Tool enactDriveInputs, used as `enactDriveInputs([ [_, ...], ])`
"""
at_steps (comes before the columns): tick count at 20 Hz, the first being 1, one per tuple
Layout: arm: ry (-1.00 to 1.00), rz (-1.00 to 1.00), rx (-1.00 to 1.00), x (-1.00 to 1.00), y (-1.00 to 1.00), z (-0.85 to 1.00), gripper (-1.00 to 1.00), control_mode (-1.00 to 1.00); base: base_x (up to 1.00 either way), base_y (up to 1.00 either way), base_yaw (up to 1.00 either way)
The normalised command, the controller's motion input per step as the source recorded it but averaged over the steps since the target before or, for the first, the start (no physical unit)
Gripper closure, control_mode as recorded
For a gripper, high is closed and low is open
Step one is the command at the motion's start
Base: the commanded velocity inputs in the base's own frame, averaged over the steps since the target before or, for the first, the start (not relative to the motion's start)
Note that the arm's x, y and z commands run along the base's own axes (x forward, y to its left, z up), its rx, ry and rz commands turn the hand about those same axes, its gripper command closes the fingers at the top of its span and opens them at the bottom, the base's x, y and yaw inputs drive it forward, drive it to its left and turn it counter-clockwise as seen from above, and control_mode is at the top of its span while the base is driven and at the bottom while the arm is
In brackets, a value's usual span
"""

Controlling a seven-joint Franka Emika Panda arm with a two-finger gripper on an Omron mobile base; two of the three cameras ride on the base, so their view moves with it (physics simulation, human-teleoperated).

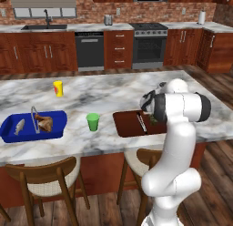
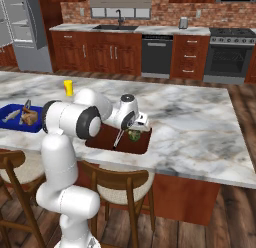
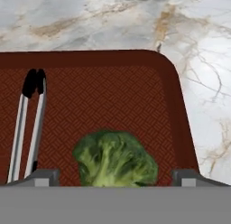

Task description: Gather the broccoli and sweet potato from the fridge and place them on a tray on the dining counter. Then gather the chicken drumstick and fish from the fridge and place them on the other tray.

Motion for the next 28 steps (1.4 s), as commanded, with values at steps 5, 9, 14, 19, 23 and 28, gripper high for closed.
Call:
enactDriveInputs([
  [5, 0.00, 0.00, 0.00, -0.25, -0.04, 0.69, -1.00, -1.00, 0.00, 0.00, 0.00],
  [9, 0.00, 0.00, 0.00, -0.53, 0.00, 0.82, -1.00, -1.00, 0.00, 0.00, 0.00],
  [14, -0.04, 0.00, 0.00, -0.76, 0.00, 0.42, -1.00, -1.00, 0.00, 0.00, 0.00],
  [19, -0.22, 0.00, 0.00, -0.83, 0.09, 0.44, -1.00, -1.00, 0.00, 0.00, 0.00],
  [23, -0.18, 0.00, 0.01, -0.80, 0.42, 0.56, -1.00, -1.00, 0.00, 0.00, 0.00],
  [28, -0.07, -0.01, 0.00, -0.91, 0.52, 0.63, -1.00, -1.00, 0.00, 0.00, 0.00],
])
